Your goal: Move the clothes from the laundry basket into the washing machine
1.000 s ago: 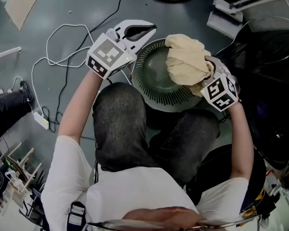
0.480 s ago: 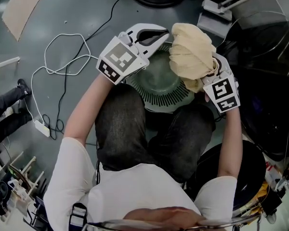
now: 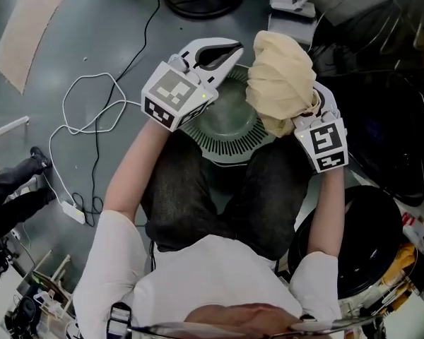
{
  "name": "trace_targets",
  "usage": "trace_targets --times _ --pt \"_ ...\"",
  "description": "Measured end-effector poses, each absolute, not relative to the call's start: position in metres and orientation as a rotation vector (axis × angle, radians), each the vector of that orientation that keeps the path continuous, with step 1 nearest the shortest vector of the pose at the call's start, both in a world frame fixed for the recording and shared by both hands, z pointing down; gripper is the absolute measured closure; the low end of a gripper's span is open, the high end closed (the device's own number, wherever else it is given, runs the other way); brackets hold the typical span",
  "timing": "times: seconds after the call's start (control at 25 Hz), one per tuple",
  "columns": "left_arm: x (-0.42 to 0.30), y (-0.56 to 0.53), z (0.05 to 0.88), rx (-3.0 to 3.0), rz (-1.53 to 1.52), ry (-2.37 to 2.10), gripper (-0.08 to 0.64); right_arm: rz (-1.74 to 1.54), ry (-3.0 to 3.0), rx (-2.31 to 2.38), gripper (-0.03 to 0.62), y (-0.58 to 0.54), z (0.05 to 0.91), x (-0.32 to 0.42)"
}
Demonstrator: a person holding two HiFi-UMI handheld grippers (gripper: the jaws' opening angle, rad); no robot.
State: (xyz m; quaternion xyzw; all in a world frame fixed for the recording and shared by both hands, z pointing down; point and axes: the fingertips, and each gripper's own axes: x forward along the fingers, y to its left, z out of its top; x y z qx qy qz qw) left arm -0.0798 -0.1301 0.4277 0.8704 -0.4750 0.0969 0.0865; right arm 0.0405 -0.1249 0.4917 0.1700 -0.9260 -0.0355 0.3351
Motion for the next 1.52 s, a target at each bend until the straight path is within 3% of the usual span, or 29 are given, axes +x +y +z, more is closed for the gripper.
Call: trace_targets --times 0.36,1.0,1.52 --pt "-0.031 -0.14 0.388 2.702 0.217 -1.315 0.554 -0.088 -2.436 0.64 0.368 -0.114 0.463 0.083" --pt "0.098 -0.125 0.397 2.919 0.24 -0.945 0.554 -0.022 -2.337 1.123 0.367 -0.098 0.448 0.215" --pt "0.124 -0.116 0.413 2.959 0.264 -0.813 0.554 -0.016 -2.165 1.551 0.367 -0.108 0.45 0.314"
